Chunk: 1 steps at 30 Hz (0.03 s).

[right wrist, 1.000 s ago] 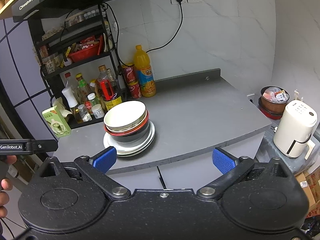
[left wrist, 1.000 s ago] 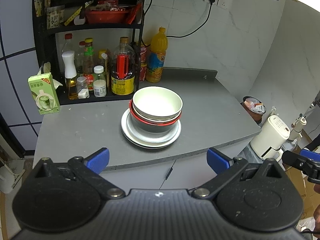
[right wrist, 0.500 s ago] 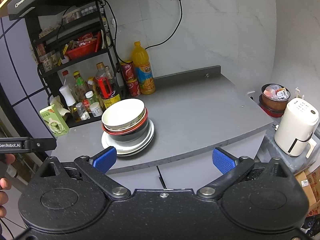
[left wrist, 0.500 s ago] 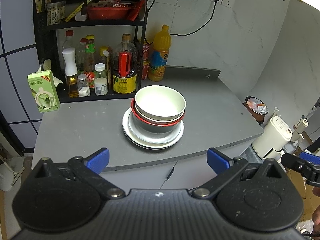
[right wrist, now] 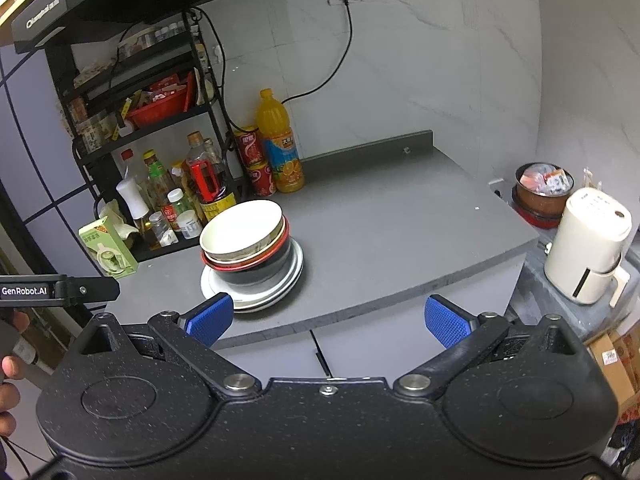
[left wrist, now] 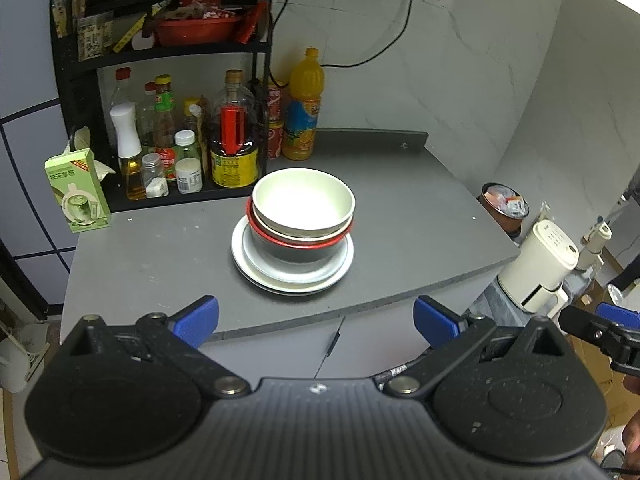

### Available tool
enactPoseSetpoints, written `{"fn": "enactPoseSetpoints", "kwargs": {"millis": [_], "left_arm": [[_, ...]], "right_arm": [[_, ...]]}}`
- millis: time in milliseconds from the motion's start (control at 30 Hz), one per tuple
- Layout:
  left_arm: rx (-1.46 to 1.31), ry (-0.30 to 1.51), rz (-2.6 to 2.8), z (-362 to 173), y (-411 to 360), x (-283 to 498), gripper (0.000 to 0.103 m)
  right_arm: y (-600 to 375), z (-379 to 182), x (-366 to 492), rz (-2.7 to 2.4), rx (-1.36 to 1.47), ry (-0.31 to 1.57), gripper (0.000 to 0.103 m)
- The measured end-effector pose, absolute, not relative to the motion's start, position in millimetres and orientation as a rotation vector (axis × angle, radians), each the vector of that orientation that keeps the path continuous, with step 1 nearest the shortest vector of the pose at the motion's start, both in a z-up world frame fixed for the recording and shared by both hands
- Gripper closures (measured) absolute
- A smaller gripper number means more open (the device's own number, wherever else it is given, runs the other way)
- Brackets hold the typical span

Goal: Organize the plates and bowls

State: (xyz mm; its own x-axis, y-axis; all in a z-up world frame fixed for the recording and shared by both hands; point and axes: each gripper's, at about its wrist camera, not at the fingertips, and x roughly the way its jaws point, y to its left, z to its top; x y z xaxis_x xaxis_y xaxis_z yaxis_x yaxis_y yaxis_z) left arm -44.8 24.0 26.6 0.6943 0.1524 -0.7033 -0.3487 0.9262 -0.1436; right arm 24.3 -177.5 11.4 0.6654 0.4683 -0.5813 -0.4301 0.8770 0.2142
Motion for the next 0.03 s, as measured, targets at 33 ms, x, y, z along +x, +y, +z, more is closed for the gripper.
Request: {"fn": "enactPoseSetpoints", "kwargs": {"millis": [33], "left_arm": [[-0.275, 0.761, 0.277, 26.3, 23.1, -44.9, 0.0]], "right_arm": [[-177.5, 11.4, 24.3, 0.507, 0.06, 0.673, 0.0]]}}
